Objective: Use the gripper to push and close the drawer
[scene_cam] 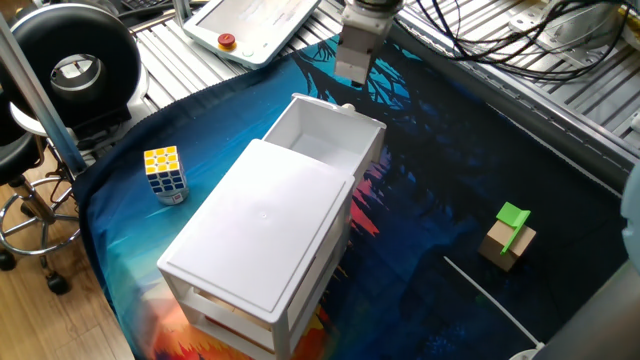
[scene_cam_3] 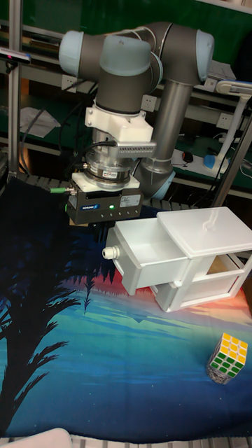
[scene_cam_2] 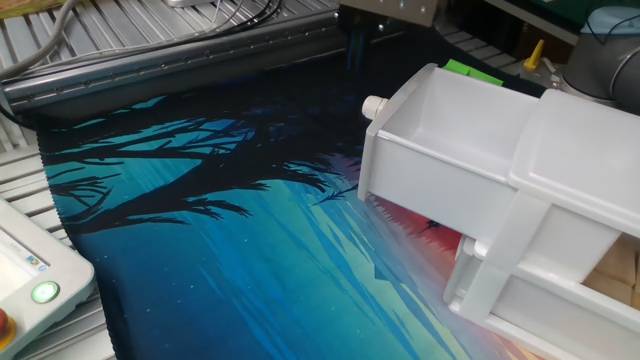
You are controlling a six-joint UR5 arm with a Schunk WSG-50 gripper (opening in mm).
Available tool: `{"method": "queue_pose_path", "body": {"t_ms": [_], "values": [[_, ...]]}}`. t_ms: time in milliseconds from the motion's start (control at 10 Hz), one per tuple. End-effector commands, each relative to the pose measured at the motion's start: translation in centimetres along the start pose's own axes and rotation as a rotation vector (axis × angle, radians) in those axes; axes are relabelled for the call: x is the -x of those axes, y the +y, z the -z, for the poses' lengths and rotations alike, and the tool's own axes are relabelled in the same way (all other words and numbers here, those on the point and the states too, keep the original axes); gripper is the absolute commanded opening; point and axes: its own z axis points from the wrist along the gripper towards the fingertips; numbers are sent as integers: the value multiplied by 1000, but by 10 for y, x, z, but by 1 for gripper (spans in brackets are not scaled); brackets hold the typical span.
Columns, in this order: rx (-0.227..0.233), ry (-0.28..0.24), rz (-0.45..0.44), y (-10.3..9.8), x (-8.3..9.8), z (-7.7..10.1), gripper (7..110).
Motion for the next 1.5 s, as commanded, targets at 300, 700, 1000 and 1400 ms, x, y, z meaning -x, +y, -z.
{"method": "queue_pose_path", "body": {"t_ms": [300,700,1000,1400], "values": [[-4,-43,-38,14,-2,1,7],[-39,-52,-26,6,0,-6,7],[-41,-68,-33,5,2,-12,7],[-94,-114,-23,-12,14,-21,7]]}}
